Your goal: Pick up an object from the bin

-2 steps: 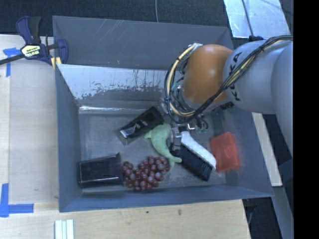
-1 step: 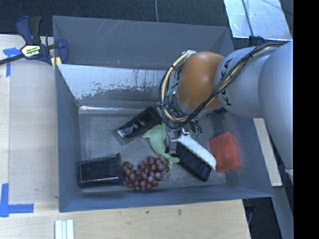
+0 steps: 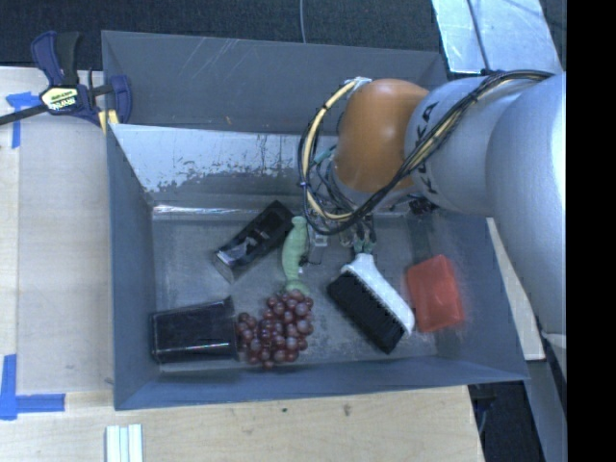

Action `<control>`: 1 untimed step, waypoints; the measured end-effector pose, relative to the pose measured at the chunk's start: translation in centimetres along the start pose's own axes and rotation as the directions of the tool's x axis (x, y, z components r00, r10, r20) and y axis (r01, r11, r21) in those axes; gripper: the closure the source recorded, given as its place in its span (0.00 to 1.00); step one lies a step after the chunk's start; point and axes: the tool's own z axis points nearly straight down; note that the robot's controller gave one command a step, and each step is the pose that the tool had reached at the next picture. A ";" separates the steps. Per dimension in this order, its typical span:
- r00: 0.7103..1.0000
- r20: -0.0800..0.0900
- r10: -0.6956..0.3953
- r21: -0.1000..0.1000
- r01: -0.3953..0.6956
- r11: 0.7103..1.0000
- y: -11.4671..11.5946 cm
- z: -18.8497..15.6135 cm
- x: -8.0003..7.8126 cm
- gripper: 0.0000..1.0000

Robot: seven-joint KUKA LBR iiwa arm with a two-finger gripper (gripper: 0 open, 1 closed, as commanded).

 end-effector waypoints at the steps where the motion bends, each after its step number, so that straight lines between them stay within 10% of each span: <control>1: 1.000 0.000 0.000 0.000 0.000 1.000 0.0 0.0 0.0 1.00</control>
Offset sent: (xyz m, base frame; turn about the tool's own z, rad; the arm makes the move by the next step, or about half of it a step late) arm -0.0008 -0.0101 0.1048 -0.0074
